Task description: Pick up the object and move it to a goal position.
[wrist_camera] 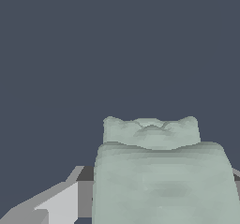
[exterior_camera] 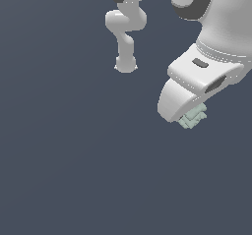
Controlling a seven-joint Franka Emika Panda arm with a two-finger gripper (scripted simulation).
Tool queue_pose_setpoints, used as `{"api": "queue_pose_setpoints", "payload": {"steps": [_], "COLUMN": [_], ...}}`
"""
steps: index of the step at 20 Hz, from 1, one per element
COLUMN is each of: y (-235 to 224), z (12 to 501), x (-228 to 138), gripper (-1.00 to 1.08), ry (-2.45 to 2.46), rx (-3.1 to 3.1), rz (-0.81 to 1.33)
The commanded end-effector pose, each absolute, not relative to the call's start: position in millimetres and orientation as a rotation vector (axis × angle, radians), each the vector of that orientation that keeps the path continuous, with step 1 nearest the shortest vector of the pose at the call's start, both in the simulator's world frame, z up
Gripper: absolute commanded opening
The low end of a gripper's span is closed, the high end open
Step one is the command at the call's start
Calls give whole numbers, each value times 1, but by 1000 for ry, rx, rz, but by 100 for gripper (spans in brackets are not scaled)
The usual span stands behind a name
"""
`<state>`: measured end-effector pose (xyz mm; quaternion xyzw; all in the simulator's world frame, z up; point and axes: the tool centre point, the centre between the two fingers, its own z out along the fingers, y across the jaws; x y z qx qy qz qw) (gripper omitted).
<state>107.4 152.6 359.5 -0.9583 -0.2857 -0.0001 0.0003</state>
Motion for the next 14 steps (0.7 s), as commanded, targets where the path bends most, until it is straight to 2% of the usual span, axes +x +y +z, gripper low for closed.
{"api": "queue_pose_setpoints", "payload": {"steps": [1, 14], "y": [153, 155], "z": [365, 374], "x": [110, 116], "gripper": [-100, -100], "ry": [-897, -898], "rx": [-3010, -3011], "rz": [0, 0]}}
